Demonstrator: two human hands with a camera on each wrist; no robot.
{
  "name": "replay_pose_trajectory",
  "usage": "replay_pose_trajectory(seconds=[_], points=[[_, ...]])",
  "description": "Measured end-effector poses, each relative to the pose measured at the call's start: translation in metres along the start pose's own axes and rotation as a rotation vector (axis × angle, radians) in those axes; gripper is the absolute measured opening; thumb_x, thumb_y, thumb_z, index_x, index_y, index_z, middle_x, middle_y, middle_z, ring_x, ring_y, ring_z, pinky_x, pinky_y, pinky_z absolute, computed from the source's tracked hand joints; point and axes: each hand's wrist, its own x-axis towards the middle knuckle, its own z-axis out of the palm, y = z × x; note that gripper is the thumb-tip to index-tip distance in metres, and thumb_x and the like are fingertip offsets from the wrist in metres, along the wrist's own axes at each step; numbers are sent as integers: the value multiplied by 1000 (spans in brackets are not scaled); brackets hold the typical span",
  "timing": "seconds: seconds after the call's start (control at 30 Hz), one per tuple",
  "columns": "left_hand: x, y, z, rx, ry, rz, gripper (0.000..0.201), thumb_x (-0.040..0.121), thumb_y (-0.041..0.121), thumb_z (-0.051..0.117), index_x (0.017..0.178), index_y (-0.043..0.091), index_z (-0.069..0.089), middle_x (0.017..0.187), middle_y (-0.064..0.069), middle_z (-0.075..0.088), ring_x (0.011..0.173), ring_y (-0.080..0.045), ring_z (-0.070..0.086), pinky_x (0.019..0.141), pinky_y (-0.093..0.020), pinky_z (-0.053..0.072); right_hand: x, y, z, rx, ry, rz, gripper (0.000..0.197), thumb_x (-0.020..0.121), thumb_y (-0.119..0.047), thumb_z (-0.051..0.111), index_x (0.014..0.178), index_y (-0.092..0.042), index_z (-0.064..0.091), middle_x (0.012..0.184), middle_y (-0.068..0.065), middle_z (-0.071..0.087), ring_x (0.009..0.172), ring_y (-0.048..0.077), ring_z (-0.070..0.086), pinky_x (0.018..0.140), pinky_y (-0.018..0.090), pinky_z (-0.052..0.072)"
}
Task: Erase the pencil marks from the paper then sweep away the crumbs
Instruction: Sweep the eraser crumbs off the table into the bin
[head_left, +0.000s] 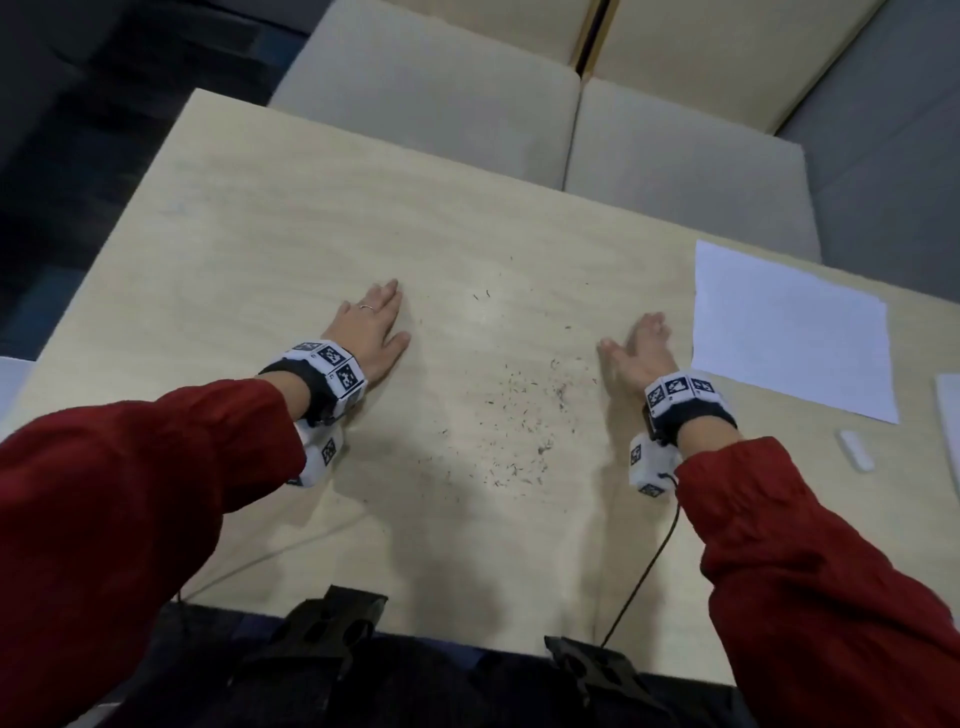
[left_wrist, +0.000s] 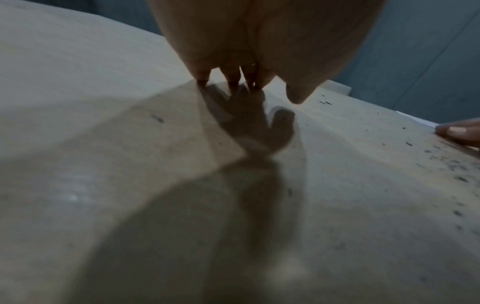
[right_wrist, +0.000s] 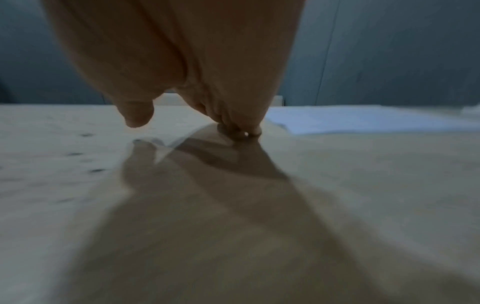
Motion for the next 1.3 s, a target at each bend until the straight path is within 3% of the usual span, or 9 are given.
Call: replay_pose_trajectory(seconds=[0.17, 0.27, 0.47, 0.6, 0.73, 0.83, 1.0, 1.13, 1.3], points=[[4, -3, -4, -69, -37, 6, 64, 103, 34, 39, 156, 13, 10, 163, 1, 0, 150, -18, 1, 119, -48, 4, -34, -41, 27, 66, -225, -308, 72, 98, -46, 43, 154, -20, 6, 161, 1, 8, 146, 21, 17, 117, 37, 16], [3, -7, -7, -116, -33, 17, 61, 103, 31, 41, 155, 13, 15, 163, 0, 3, 150, -17, 2, 119, -47, 4, -20, -39, 12, 206, -109, -320, 71, 94, -48, 51, 153, -25, 17, 159, -5, 17, 142, 16, 23, 117, 39, 21], [3, -4, -3, -139, 12, 10, 60, 102, 29, 42, 155, 12, 18, 163, 0, 5, 150, -17, 4, 119, -46, 4, 35, -5, -6, -150, -17, 17, 82, 97, -56, 35, 153, -10, -3, 158, 10, -21, 146, 27, -17, 117, 57, -1], [2, -1, 2, -59, 13, -1, 63, 102, 31, 41, 155, 14, 13, 163, 0, 1, 150, -18, 3, 118, -45, 5, 3, -36, 22, -183, -251, -280, 80, 97, -55, 31, 152, -16, -13, 152, 6, -33, 141, 26, -28, 112, 54, -11], [0, -1, 4, 57, -41, -6, 68, 102, 36, 37, 156, 16, 2, 162, 2, -10, 150, -17, -5, 118, -47, 3, -6, -60, 20, 75, -384, -477, 73, 91, -55, 48, 152, -28, 20, 159, -3, 16, 145, 18, 19, 116, 44, 19], [-1, -2, 5, 69, -54, -7, 68, 102, 38, 36, 156, 17, -1, 162, 2, -12, 150, -16, -7, 118, -47, 1, 34, -65, -14, 301, -30, -343, 60, 94, -40, 56, 147, -21, 37, 149, 0, 41, 136, 19, 41, 114, 36, 31], [-4, -1, 7, 89, -55, -17, 68, 102, 39, 34, 156, 18, -3, 162, 3, -14, 149, -15, -9, 118, -47, 0, 75, -82, -17, -264, -115, -232, 68, 100, -38, 43, 154, -17, 7, 161, 8, -10, 147, 36, -5, 117, 56, 11], [-5, -1, 9, 94, -46, -15, 68, 102, 40, 34, 156, 18, -2, 162, 3, -14, 150, -16, -9, 118, -48, 0, 37, -114, 17, -259, -249, -479, 64, 103, -30, 34, 153, -11, -1, 159, 5, -16, 146, 28, -12, 118, 55, 5], [-6, -4, 7, 88, -66, -13, 70, 102, 42, 36, 155, 19, -3, 161, 3, -16, 150, -16, -9, 118, -47, 0, 8, -134, 26, 21, -422, -600, 41, 94, -34, 57, 133, -21, 56, 138, -3, 55, 126, 12, 51, 112, 31, 34]])
